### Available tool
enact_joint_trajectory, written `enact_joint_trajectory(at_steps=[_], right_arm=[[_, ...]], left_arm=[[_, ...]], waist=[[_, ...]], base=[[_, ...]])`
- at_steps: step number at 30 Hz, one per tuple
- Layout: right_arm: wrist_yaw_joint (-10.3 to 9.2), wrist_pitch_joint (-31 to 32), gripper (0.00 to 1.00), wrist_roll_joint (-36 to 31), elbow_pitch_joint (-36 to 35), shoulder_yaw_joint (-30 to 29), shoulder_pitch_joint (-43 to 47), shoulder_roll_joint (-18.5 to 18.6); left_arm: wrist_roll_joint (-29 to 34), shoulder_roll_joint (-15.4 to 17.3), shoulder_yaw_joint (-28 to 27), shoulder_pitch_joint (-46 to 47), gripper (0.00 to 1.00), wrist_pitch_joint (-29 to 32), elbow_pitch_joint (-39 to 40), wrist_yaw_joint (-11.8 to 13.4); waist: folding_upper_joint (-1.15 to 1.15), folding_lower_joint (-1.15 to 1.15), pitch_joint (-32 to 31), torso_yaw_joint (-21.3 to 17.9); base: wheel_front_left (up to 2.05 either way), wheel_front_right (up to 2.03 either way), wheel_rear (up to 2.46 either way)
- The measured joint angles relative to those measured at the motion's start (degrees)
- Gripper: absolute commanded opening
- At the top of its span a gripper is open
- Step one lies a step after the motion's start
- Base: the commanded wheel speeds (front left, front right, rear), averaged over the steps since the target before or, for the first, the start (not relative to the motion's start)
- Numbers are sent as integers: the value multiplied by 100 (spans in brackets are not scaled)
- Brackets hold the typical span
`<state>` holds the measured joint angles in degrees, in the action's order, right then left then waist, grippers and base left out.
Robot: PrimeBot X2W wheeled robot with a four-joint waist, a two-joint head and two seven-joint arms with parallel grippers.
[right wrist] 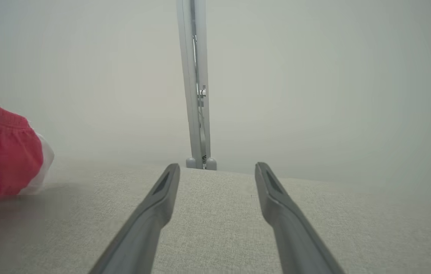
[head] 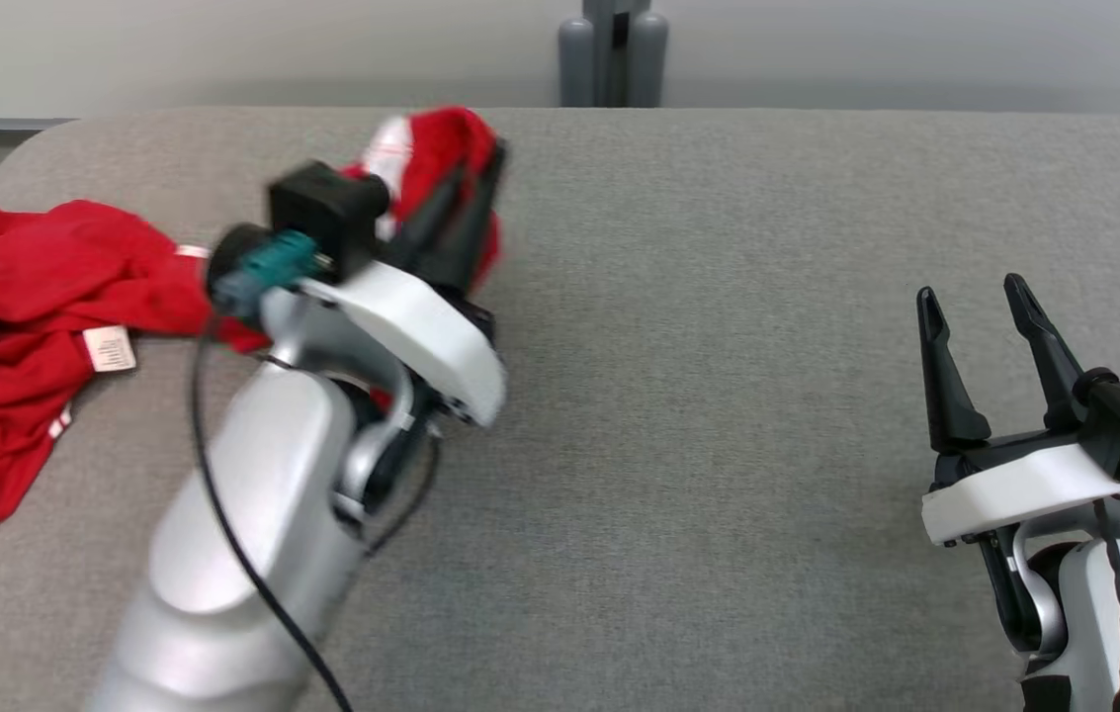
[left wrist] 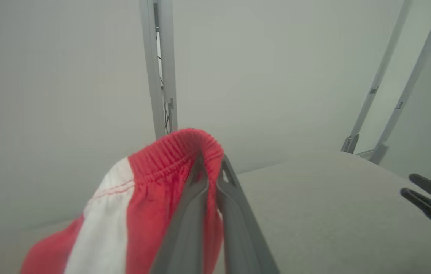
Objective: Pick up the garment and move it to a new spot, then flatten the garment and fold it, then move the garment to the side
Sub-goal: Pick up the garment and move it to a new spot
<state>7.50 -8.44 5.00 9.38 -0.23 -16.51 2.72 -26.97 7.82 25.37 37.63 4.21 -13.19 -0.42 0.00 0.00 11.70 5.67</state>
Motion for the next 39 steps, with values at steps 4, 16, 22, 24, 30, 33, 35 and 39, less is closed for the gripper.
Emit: enact_joint_trajectory(at_steps=[4,16,22,24,30,33,35,39], right_arm=[[0,0,100,1,-8,-11,-48,-1],[0,-168,100,209,137,132,-147,2],[0,-275,100,339,269,208,-173,4],[0,-322,100,407,302,233,-172,3],[0,-412,100,464,424,220,-172,2],[0,-453,100,472,493,181,-176,1],[0,-472,100,472,544,166,-178,1],[0,-501,100,455,595,118,-166,0]], left_arm=[[-29,-289,389,-169,0,-9,74,22],[-442,-502,1879,-51,0,-225,-242,148],[-882,-508,2558,152,0,-327,-536,310],[-1067,-508,2746,169,0,-330,-713,307],[-1471,-494,3275,322,100,-322,-1002,148],[-1556,-500,3585,379,100,-257,-990,-20],[-1629,-497,3764,374,100,-166,-945,-171],[-1813,-452,4007,318,100,98,-726,-421]], waist=[[0,1,56,-238],[0,0,290,-1339],[0,0,461,-1883],[0,0,534,-2018],[0,0,715,-2179],[0,0,672,-2129],[0,0,606,-2084],[0,0,466,-1925]], base=[[0,0,0],[0,0,0],[0,0,0],[0,0,0],[0,0,0],[0,0,0],[0,0,0],[0,0,0]])
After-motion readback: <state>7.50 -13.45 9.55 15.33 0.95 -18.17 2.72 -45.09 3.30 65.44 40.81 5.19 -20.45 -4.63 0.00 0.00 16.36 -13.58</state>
